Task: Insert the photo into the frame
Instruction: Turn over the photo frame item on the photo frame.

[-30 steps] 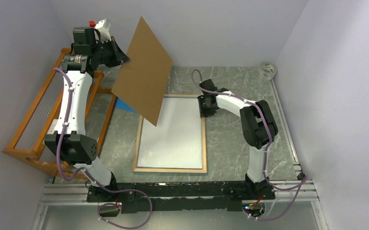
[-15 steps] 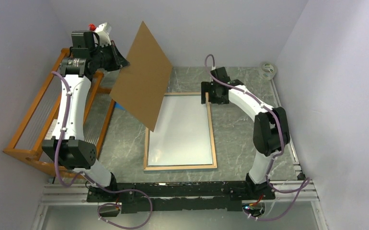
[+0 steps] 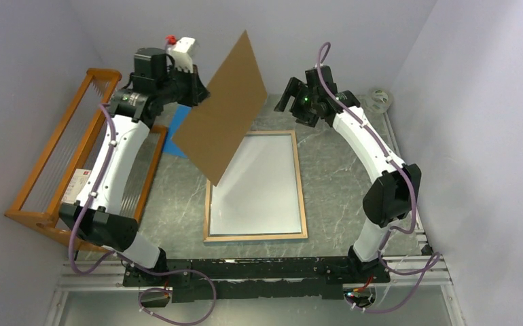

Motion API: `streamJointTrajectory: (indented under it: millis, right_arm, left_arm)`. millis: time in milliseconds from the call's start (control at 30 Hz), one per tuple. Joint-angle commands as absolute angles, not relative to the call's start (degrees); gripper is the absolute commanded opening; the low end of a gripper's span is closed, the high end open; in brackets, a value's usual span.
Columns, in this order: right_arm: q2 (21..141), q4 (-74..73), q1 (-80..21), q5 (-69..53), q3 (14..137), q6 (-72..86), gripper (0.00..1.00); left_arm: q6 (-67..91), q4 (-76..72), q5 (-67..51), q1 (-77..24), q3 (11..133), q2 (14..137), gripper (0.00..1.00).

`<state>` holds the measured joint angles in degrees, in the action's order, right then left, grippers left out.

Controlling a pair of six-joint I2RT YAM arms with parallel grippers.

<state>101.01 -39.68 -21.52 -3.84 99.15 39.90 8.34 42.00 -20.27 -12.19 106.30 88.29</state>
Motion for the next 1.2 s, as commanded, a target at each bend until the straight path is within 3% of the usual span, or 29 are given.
streamJointTrajectory:
  millis: [0, 433, 767, 967, 1167]
  right_arm:
    - [97.51, -41.69, -23.39, -7.04, 104.18, 51.01, 0.87]
    - [92.26, -26.91, -24.51, -16.07, 107.84, 60.56, 0.86]
    - [89.78, -26.43, -25.05, -5.98, 106.82, 67.40, 0.81]
    - [92.14, -35.81, -25.06, -2.93, 110.13, 68.49, 0.72]
    - [90.81, -33.89, -25.04, -2.83, 105.34, 69.87, 0.51]
  left_arm:
    - [-1.10, 30.33, -13.27, -17.41, 106.18, 85.25, 0.02]
    - [-19.63, 12.59, -6.35, -28.81, 102.45, 84.55, 0.03]
    - [-38.96, 3.43, 3.66, -41.19, 92.86, 83.40, 0.03]
    - [-46.79, -2.26, 10.21, -45.95, 89.49, 84.15, 0.02]
    - [-51.96, -4.00, 13.50, -48.27, 88.07, 85.34, 0.03]
